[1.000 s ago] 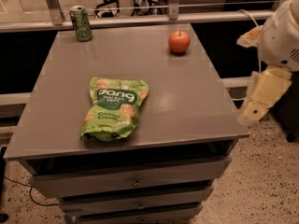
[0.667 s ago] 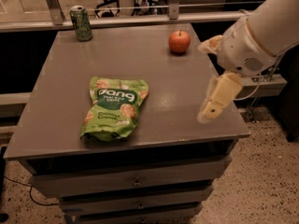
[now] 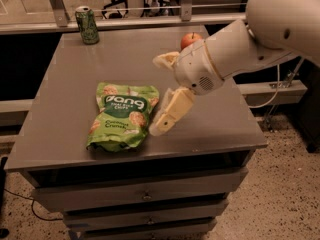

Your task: Move green rice chip bag near apple

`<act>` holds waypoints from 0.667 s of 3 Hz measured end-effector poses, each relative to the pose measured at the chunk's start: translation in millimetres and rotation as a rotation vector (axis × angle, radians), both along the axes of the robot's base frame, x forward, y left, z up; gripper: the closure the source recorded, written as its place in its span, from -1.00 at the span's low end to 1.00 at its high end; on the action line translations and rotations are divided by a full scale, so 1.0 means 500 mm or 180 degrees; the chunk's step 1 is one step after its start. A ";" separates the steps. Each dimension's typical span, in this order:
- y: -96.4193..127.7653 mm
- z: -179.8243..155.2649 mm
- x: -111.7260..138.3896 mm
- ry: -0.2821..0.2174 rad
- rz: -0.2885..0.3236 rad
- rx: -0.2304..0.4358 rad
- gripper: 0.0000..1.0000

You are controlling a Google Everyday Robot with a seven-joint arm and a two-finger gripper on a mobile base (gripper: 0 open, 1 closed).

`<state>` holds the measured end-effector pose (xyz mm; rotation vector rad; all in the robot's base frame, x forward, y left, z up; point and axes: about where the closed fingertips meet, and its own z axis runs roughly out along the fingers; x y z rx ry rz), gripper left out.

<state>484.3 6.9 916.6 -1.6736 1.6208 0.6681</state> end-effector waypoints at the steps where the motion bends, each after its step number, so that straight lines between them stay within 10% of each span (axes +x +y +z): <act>1: 0.071 -0.053 -0.002 0.0037 0.0070 0.0126 -1.00; 2: 0.106 -0.112 0.006 0.0066 0.0032 0.0141 -1.00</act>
Offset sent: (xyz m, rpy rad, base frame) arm 0.0128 0.0696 -0.0963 0.0522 0.0355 -0.0188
